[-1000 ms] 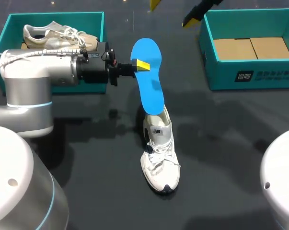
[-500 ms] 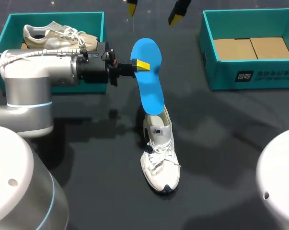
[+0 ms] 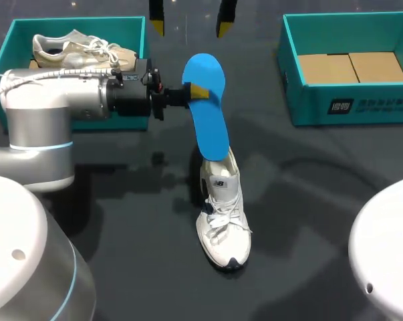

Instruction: Take the shoe out of the shoebox, open the shoe tongue, remove and reinsert the insole, then place the shoe into the shoebox

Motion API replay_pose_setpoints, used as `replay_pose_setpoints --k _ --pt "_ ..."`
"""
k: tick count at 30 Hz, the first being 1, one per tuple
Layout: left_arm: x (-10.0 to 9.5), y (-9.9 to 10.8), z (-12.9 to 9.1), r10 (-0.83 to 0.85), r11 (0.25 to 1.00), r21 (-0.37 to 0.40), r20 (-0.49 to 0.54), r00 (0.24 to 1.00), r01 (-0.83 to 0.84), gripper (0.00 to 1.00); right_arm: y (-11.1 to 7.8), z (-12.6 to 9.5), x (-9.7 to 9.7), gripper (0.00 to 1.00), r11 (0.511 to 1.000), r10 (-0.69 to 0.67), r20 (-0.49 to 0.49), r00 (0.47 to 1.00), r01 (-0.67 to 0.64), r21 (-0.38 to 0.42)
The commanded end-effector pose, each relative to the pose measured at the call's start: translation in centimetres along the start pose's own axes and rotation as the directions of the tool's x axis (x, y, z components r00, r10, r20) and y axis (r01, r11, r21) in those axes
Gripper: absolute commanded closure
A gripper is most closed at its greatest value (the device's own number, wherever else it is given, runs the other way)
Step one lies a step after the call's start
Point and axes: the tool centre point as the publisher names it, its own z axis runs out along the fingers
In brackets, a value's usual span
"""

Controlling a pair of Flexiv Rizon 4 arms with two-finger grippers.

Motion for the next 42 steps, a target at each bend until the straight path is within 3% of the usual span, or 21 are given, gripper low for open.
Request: replay_pose_setpoints --k 1,5,16,42 --pt "-0.1 0.1 0.1 0.001 1.000 0.002 -0.001 1.000 -0.001 1.00 0.2 -0.1 0.5 0.00 1.000 0.004 0.103 0.995 -0.004 0.002" --pt "-0.1 0.1 0.1 0.001 1.000 0.002 -0.001 1.000 -0.001 1.00 0.1 0.1 0.6 0.00 1.000 0.002 0.104 0.995 -0.004 0.013" --pt "-0.1 0.1 0.1 0.001 1.000 0.002 -0.001 1.000 -0.001 1.00 0.0 2.0 1.7 0.00 1.000 0.006 -0.032 0.999 -0.005 0.015" --pt "-0.1 0.1 0.1 0.001 1.000 0.002 -0.001 1.000 -0.001 1.00 -0.2 1.7 0.1 0.00 0.999 0.038 0.021 0.999 -0.039 0.026"
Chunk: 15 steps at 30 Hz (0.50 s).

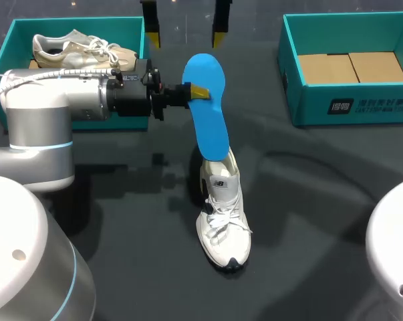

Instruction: Take the shoe out of the shoebox, open the shoe tongue, remove and reinsert the insole, then place the shoe into the shoebox

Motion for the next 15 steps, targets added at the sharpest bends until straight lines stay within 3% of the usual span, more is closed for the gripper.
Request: replay_pose_setpoints --k 1,15 --pt "-0.1 0.1 0.1 0.001 1.000 0.001 0.000 1.000 -0.001 1.00 0.0 -0.1 -0.6 0.00 1.000 0.011 -0.022 1.000 -0.011 -0.003" --pt "-0.1 0.1 0.1 0.001 1.000 0.001 0.000 1.000 -0.001 1.00 0.5 0.1 -4.8 0.00 0.994 0.099 -0.217 0.971 -0.104 -0.012"
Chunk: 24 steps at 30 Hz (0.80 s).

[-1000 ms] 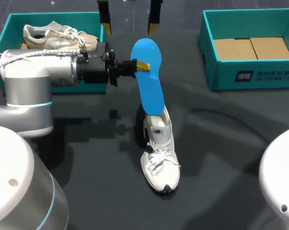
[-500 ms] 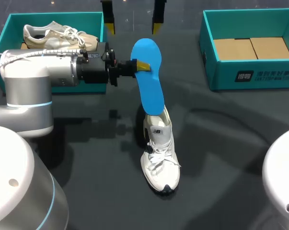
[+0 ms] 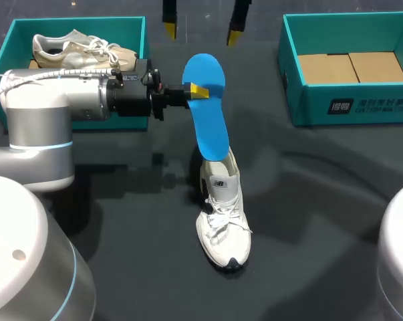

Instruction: Take the shoe out of the shoebox, open the shoe tongue, remove and reinsert the insole, then place the shoe into the shoebox

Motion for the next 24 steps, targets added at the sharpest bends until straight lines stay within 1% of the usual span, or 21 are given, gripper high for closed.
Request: replay_pose_setpoints --k 1,12,16,20,24 --pt "-0.1 0.1 0.1 0.001 1.000 0.001 0.000 1.000 -0.001 1.00 -0.3 0.1 -2.2 0.00 1.000 0.002 -0.148 0.989 -0.004 -0.012" --pt "-0.1 0.1 0.1 0.001 1.000 0.001 0.000 1.000 -0.001 1.00 0.3 0.4 -4.3 0.00 0.999 0.036 -0.320 0.947 -0.035 0.009" --pt "-0.1 0.1 0.1 0.001 1.000 0.001 0.000 1.000 -0.001 1.00 0.5 0.4 -5.2 0.00 0.999 0.037 -0.415 0.909 -0.038 0.004" --pt "-0.1 0.1 0.1 0.001 1.000 0.001 0.000 1.000 -0.001 1.00 0.8 0.7 -6.0 0.00 0.998 0.058 -0.487 0.872 -0.056 0.018" --pt "-0.1 0.1 0.1 0.001 1.000 0.001 0.000 1.000 -0.001 1.00 0.9 0.9 -6.8 0.00 0.998 0.068 -0.566 0.821 -0.065 0.026"
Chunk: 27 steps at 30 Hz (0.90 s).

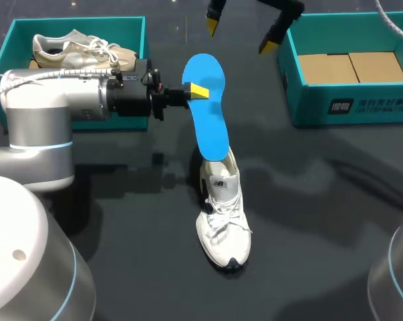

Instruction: Take the shoe out of the shoebox, open the shoe tongue, remove and reinsert the insole, then place the shoe into the shoebox

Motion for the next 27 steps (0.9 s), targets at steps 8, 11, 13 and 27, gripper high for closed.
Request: replay_pose_setpoints --k 8,11,13,27 --pt "-0.1 0.1 0.1 0.001 1.000 0.001 0.000 1.000 -0.001 1.00 0.0 0.7 -2.9 0.00 1.000 0.014 -0.523 0.852 -0.024 -0.011" --pt "-0.1 0.1 0.1 0.001 1.000 0.001 0.000 1.000 -0.001 1.00 -0.1 1.2 -3.5 0.00 0.999 0.012 -0.588 0.809 -0.029 -0.020" --pt "-0.1 0.1 0.1 0.001 1.000 0.001 0.000 1.000 -0.001 1.00 -0.2 1.6 -3.8 0.00 0.999 0.016 -0.615 0.788 -0.036 -0.019" --pt "-0.1 0.1 0.1 0.001 1.000 0.001 0.000 1.000 -0.001 1.00 -0.7 3.2 -5.3 0.00 0.998 0.012 -0.760 0.649 -0.056 -0.032"
